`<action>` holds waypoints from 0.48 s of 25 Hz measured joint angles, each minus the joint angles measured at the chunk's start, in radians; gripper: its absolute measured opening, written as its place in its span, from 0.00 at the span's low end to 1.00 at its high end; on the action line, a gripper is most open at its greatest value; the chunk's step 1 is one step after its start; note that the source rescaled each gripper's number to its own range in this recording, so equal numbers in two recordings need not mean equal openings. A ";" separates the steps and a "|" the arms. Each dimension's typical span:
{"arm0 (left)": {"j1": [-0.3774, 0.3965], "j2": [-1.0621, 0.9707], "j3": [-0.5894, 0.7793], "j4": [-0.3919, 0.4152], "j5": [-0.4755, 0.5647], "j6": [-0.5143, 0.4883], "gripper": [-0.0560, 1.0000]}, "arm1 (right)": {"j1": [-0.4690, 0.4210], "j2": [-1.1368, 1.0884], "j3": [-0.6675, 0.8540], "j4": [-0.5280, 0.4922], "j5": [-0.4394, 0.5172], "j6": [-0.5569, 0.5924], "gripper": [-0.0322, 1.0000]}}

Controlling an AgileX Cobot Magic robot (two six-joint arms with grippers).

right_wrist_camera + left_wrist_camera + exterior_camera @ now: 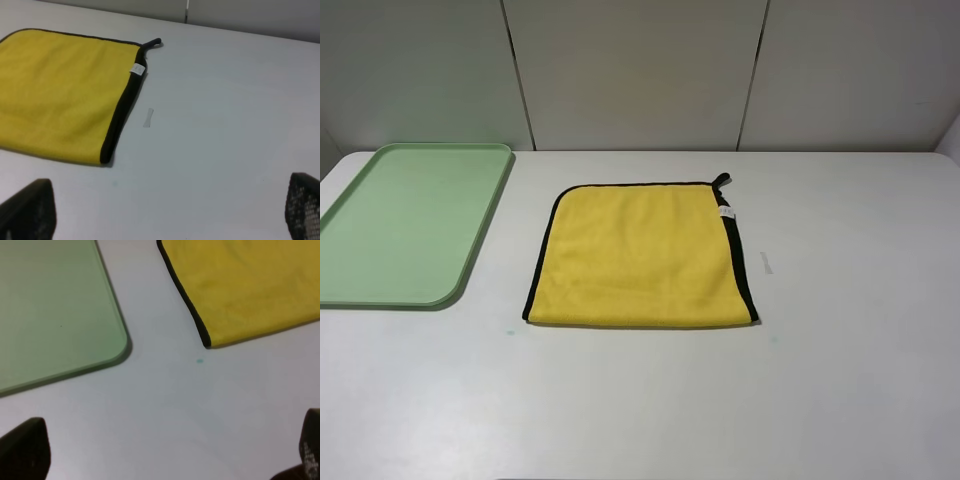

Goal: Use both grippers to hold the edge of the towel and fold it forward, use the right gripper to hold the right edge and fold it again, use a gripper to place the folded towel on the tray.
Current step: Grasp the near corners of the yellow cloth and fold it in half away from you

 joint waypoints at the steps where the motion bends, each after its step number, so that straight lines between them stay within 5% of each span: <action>1: 0.000 0.000 0.000 0.000 0.000 0.000 1.00 | 0.000 0.000 0.000 0.000 0.000 0.000 1.00; 12: 0.000 0.000 0.000 0.000 0.000 0.000 1.00 | 0.000 0.000 0.000 0.000 0.000 0.000 1.00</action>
